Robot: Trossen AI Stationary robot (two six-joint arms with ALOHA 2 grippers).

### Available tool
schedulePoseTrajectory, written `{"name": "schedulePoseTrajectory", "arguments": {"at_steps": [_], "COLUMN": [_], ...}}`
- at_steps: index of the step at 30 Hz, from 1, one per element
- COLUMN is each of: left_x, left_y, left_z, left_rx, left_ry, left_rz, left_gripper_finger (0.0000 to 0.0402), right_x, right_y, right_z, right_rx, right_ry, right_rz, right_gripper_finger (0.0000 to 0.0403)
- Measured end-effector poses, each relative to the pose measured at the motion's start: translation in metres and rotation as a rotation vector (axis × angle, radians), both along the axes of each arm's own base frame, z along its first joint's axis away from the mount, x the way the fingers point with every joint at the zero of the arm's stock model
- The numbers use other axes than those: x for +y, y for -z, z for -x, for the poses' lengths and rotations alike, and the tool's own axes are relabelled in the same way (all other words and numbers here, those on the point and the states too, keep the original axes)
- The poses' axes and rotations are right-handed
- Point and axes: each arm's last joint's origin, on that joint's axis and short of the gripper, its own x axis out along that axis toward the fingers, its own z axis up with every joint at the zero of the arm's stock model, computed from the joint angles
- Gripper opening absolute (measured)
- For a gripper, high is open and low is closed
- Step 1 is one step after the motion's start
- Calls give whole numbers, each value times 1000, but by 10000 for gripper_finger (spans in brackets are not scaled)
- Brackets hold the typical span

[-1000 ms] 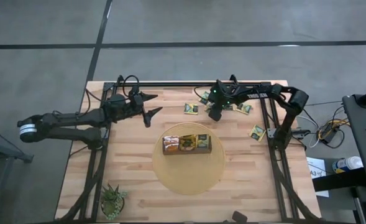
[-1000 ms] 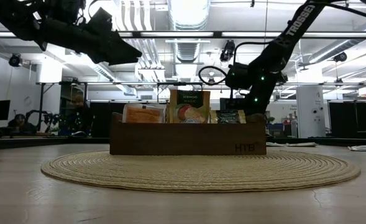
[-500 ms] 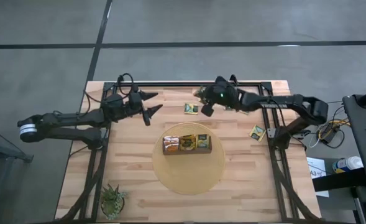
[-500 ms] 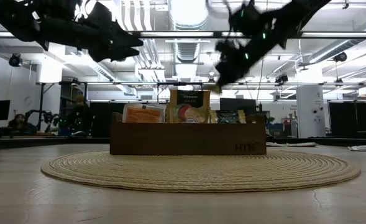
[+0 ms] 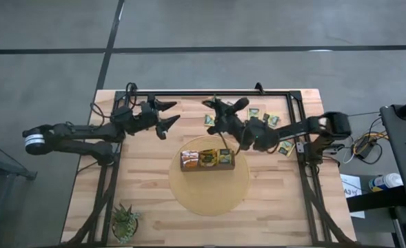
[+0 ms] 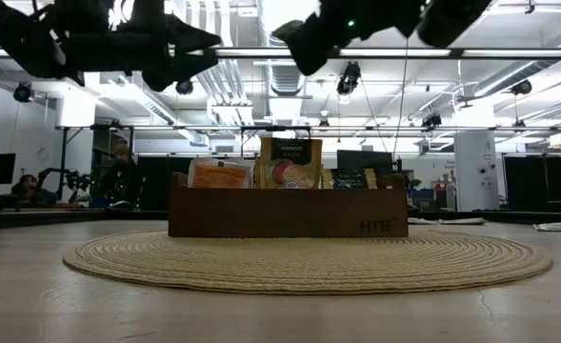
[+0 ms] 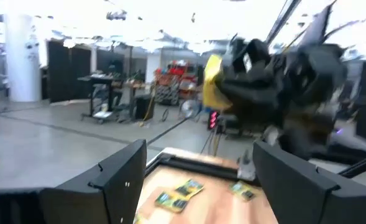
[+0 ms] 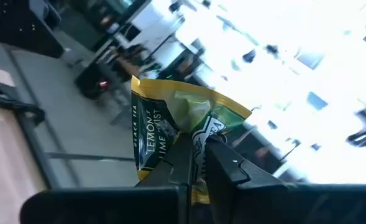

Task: Pick & Place Tea
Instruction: Put the yellow tea bag into the right section of the wooden organizer

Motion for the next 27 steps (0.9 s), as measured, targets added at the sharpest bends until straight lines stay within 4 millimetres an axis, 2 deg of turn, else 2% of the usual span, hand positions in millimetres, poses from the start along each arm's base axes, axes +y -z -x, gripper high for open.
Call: {"name": "schedulePoseTrajectory", "arguments": {"at_steps": [4,9,18,23,27], "left_x": [-2,-2,1,1,1], "left_y": [2,2,4,4,5], "left_z": [-1,-7,-15,-15,-15], "left_rx": [-68,-74,-65,-69,-66], "left_ry": [55,114,120,115,111], "left_rz": [7,18,28,27,16], "left_gripper_finger": [287,275,270,266,236], "right_x": [4,8,14,19,21], "right_y": [16,28,25,21,22], "right_z": [-19,-46,-86,-92,-93], "right_rx": [49,55,46,27,29], "right_ry": [42,40,0,-39,-51], "right_rz": [85,111,202,221,216], "right_gripper_finger": [18,18,18,18,18]}}
